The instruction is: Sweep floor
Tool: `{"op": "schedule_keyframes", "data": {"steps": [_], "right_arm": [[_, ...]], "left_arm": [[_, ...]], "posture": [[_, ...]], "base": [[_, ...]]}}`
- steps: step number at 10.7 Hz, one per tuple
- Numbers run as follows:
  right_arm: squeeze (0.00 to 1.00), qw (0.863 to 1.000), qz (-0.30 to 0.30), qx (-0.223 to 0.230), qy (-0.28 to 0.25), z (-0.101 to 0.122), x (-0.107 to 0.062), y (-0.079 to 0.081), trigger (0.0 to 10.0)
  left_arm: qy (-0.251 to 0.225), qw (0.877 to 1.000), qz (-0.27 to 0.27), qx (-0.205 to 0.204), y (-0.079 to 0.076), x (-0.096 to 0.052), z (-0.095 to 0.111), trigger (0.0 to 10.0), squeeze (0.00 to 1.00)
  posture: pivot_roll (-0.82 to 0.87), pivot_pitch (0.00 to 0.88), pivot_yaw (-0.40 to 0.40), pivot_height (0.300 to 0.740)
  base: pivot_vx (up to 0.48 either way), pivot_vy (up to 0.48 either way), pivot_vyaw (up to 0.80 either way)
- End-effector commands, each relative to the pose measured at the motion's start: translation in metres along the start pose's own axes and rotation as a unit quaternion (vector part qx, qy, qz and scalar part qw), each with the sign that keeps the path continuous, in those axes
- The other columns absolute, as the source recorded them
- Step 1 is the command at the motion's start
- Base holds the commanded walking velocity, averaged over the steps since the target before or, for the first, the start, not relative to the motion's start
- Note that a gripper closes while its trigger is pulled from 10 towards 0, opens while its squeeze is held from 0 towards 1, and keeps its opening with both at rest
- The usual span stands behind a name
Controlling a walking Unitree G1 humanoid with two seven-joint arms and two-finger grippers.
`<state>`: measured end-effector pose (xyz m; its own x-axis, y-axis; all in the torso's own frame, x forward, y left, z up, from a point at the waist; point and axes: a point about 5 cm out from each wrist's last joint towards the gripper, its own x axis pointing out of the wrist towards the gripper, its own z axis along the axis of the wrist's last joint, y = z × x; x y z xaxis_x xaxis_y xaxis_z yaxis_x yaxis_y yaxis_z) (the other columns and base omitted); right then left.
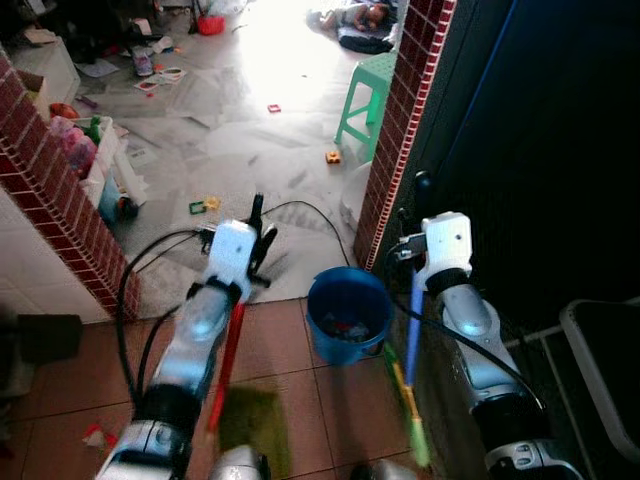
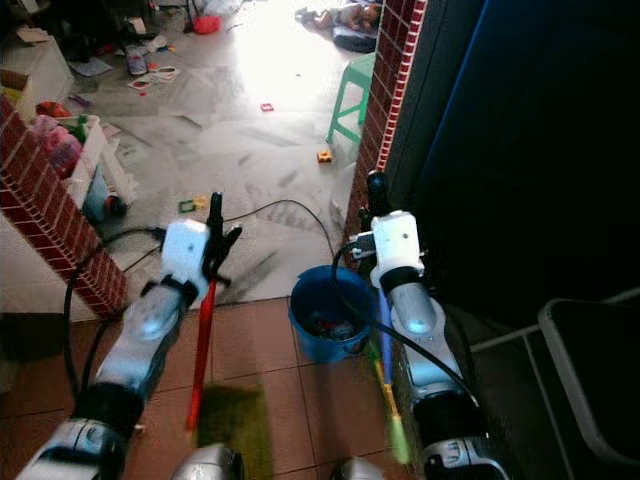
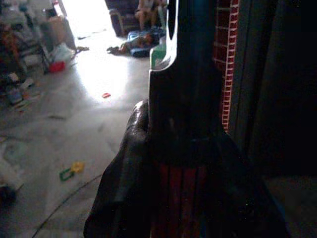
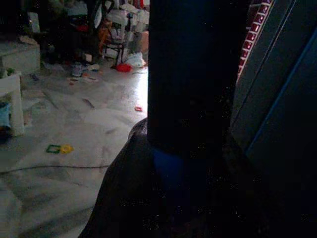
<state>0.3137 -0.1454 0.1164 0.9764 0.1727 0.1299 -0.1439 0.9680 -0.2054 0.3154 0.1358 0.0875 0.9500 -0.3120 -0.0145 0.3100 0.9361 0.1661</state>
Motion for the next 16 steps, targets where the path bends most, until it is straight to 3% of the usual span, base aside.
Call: {"op": "schedule_keyframes", "data": {"steps": [1, 2, 3, 4, 5, 7, 9, 11, 13, 16], "right_arm": [[0.00, 0.999, -0.014, 0.004, -0.032, 0.018, 0.007, -0.009, 10.0], [0.00, 0.998, -0.024, 0.040, -0.029, 0.019, 0.008, -0.011, 10.0], [0.00, 0.992, -0.037, 0.116, -0.008, 0.015, 0.011, -0.012, 10.0], [0.00, 0.992, -0.018, 0.125, 0.009, 0.009, 0.012, -0.010, 10.0], [0.00, 0.991, 0.004, 0.130, 0.026, 0.005, 0.012, -0.008, 10.0], [0.00, 0.990, 0.091, 0.097, 0.037, 0.005, 0.011, 0.005, 10.0], [0.00, 0.988, 0.120, 0.089, 0.027, 0.007, 0.005, 0.016, 10.0], [0.00, 0.996, 0.053, 0.075, -0.014, 0.010, 0.002, 0.018, 10.0], [0.00, 0.998, -0.013, 0.067, 0.003, 0.000, -0.002, 0.010, 10.0], [0.00, 0.998, -0.021, 0.063, -0.001, -0.001, -0.002, 0.011, 10.0]], "left_arm": [[-0.049, 0.998, 0.033, -0.013, 0.008, 0.001, 0.016, 10.0, 0.00], [-0.046, 0.997, 0.053, -0.044, 0.012, 0.000, 0.013, 10.0, 0.00], [-0.040, 0.994, 0.049, -0.090, 0.013, 0.001, 0.013, 10.0, 0.00], [-0.060, 0.993, 0.025, -0.093, 0.009, -0.002, 0.015, 10.0, 0.00], [-0.047, 0.992, 0.016, -0.119, 0.003, -0.003, 0.008, 10.0, 0.00], [-0.043, 0.995, -0.048, -0.078, -0.016, -0.012, 0.004, 10.0, 0.00], [-0.060, 0.995, -0.042, -0.071, -0.014, -0.019, 0.010, 10.0, 0.00], [-0.084, 0.995, 0.008, -0.055, -0.004, -0.022, 0.020, 10.0, 0.00], [-0.064, 0.996, 0.025, -0.055, -0.005, -0.023, 0.009, 10.0, 0.00], [-0.062, 0.996, 0.030, -0.053, -0.005, -0.024, 0.010, 10.0, 0.00]], "posture": [[-0.01, 0.000, -0.011, 0.740], [-0.02, 0.000, -0.012, 0.740], [-0.01, 0.000, -0.008, 0.740], [-0.02, 0.000, -0.004, 0.740], [-0.02, 0.000, 0.001, 0.740], [-0.02, 0.000, 0.007, 0.740], [-0.01, 0.000, 0.001, 0.740], [0.02, 0.000, -0.024, 0.740], [0.03, 0.000, -0.032, 0.740], [0.03, 0.000, -0.032, 0.740]], "base": [[0.000, 0.000, 0.00], [0.000, 0.000, 0.00], [0.000, 0.000, 0.00], [0.000, 0.000, 0.00], [0.000, 0.000, 0.00], [0.000, 0.000, 0.00], [0.000, 0.000, 0.00], [0.000, 0.197, 0.00], [0.000, 0.480, 0.00], [0.000, 0.480, 0.00]]}}
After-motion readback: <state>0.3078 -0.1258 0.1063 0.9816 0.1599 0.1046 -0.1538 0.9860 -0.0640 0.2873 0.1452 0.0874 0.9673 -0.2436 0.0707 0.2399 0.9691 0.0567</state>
